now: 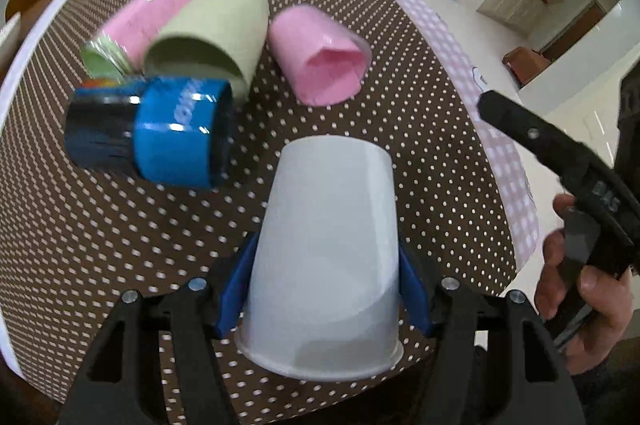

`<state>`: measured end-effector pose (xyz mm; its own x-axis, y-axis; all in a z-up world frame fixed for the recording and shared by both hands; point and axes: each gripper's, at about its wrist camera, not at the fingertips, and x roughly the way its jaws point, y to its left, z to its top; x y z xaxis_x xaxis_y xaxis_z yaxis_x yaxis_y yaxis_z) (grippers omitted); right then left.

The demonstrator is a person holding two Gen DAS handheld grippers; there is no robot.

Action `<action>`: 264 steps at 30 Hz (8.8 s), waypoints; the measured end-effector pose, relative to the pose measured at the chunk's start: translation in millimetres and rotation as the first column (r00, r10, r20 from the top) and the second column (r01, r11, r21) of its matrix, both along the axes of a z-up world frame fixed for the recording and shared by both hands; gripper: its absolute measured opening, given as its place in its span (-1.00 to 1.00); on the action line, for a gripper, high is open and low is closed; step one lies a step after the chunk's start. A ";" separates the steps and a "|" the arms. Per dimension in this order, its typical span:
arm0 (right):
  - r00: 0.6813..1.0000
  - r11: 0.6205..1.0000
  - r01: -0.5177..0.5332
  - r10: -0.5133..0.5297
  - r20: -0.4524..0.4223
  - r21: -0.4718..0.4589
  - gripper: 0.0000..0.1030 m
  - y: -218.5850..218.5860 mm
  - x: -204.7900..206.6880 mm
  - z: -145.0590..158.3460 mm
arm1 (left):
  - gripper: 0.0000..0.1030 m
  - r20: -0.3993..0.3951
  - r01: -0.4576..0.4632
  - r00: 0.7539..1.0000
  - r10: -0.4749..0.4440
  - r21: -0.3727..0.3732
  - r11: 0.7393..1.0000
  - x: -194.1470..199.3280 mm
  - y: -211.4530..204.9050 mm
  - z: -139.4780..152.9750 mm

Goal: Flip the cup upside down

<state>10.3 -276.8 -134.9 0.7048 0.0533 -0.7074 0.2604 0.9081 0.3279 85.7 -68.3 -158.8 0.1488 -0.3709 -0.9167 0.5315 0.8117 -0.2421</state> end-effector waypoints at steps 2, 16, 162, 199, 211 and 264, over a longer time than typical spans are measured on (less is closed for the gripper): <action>1.000 1.000 0.001 -0.001 0.000 0.000 0.88 0.4 -2.2 -1.0 | 0.25 -0.009 -0.035 0.999 0.035 -0.002 0.999 2.4 -1.4 -9.5; 1.000 1.000 -0.014 0.014 0.004 -0.006 0.88 8.7 -3.4 3.0 | 0.34 0.144 -0.167 0.976 0.161 0.031 0.985 -2.2 16.5 3.2; 0.955 0.956 -0.234 0.261 0.144 -0.177 0.15 128.6 12.1 8.7 | 0.92 0.660 -0.579 0.584 0.474 -0.071 0.812 -95.8 130.4 94.3; 0.952 0.971 -0.156 0.196 0.234 -0.180 0.88 121.4 -76.0 56.9 | 0.93 0.725 -0.485 0.558 0.404 -0.110 0.868 -155.4 97.9 116.4; 0.922 0.977 -0.063 0.135 0.363 -0.204 0.88 111.5 -125.1 106.9 | 0.93 0.790 -0.497 0.443 0.424 -0.177 0.850 -203.9 103.3 159.4; 0.900 0.963 -0.047 0.156 0.406 -0.266 0.88 121.1 -144.6 124.2 | 0.93 0.781 -0.511 0.415 0.467 -0.224 0.830 -223.3 119.7 177.7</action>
